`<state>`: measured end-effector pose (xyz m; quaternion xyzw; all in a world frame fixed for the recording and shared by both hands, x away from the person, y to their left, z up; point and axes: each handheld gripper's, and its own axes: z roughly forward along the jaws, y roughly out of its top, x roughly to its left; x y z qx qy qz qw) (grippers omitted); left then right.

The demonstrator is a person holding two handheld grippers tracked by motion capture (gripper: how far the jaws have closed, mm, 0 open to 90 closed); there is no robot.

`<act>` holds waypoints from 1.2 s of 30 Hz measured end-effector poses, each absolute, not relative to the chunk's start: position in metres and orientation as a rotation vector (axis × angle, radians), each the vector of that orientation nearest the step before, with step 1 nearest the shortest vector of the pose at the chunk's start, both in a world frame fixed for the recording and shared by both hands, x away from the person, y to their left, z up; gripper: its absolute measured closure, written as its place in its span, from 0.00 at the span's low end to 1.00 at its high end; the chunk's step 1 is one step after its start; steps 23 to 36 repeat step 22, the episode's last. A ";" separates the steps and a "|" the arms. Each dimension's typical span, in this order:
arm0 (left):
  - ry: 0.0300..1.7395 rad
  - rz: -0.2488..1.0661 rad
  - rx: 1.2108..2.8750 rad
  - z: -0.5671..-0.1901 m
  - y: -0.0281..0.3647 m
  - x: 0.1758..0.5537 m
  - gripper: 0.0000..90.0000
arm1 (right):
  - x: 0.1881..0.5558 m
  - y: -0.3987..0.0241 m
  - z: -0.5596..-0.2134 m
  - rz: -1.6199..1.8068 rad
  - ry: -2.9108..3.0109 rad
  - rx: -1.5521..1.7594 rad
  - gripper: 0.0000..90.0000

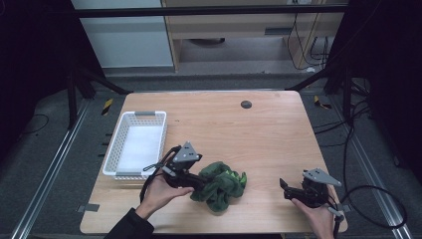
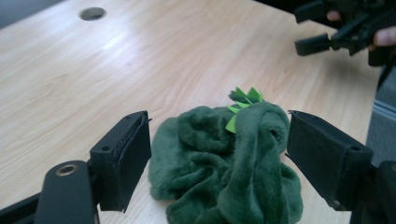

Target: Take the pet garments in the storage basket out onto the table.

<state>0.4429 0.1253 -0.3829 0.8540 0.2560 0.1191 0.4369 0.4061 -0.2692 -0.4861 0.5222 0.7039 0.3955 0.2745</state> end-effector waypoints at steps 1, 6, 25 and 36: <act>0.653 0.306 2.107 -0.383 0.129 0.441 0.23 | 0.406 -0.269 -0.486 1.063 1.892 1.404 0.09; 0.733 0.360 2.032 -0.387 0.152 0.433 0.23 | 0.406 -0.269 -0.486 1.064 1.889 1.407 0.09; 0.954 0.476 1.899 -0.423 0.222 0.403 0.26 | 0.406 -0.269 -0.486 1.060 1.888 1.405 0.09; 0.954 0.476 1.899 -0.423 0.222 0.403 0.26 | 0.406 -0.269 -0.486 1.060 1.888 1.405 0.09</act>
